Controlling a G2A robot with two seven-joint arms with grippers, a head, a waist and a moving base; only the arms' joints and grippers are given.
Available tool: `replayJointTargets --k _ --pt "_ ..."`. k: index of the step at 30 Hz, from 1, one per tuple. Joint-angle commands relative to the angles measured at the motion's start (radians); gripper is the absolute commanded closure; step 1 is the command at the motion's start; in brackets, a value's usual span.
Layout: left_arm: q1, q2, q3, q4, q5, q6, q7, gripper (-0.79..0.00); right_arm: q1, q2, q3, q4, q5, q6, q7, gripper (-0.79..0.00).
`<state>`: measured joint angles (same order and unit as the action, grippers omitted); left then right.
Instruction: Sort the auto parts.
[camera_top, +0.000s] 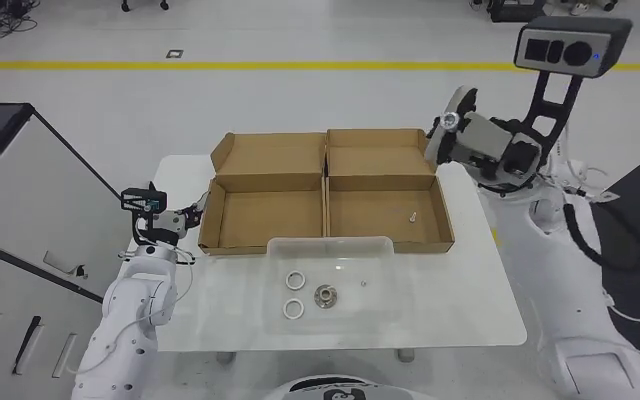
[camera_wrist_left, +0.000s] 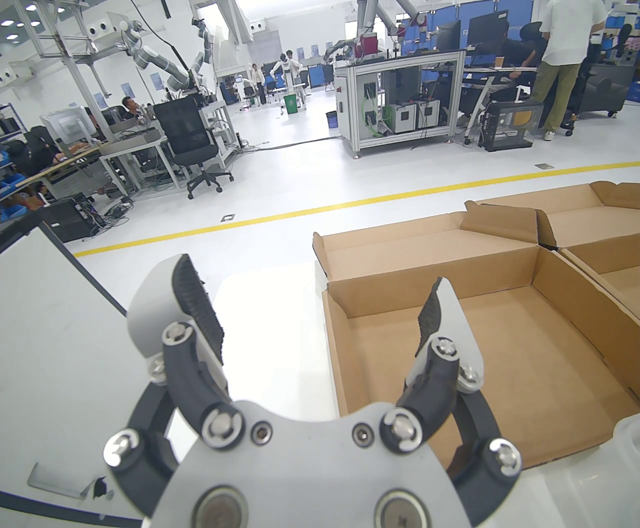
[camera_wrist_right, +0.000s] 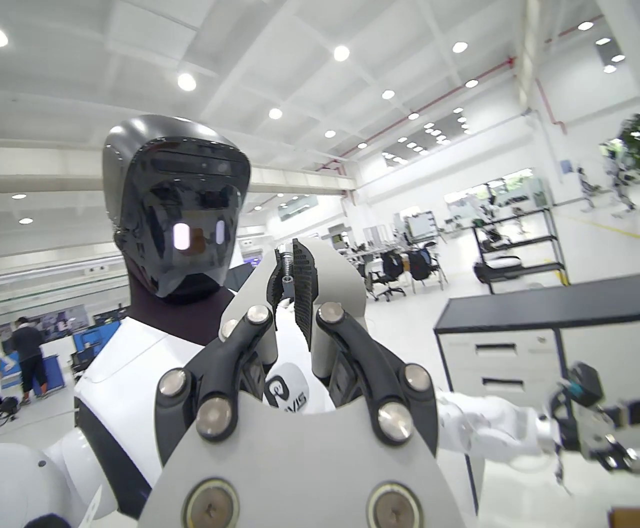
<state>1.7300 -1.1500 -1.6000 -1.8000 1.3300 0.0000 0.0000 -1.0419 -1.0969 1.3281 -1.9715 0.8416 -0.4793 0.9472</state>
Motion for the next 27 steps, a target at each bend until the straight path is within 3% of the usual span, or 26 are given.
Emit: replayJointTargets --k 1,7,13,18,27 --pt "0.000 0.000 0.000 0.000 0.000 0.000 0.000 -0.785 -0.035 0.014 0.090 0.003 -0.059 0.073 0.057 0.000" --pt "0.000 0.000 0.000 0.000 0.000 0.000 0.000 -0.785 -0.041 0.052 0.257 0.002 -0.300 0.235 0.235 0.000" --pt "0.000 0.000 0.000 0.000 0.000 0.000 0.000 -0.785 0.117 0.083 0.266 0.059 -0.565 0.253 0.462 0.000" --pt "0.000 0.000 0.000 0.000 0.000 0.000 0.000 -0.785 0.285 0.094 0.162 0.170 -0.719 0.207 0.587 0.000" --pt "0.000 0.000 0.000 0.000 0.000 0.000 0.000 -0.785 0.471 0.117 -0.194 0.241 -1.033 0.193 0.587 0.000"
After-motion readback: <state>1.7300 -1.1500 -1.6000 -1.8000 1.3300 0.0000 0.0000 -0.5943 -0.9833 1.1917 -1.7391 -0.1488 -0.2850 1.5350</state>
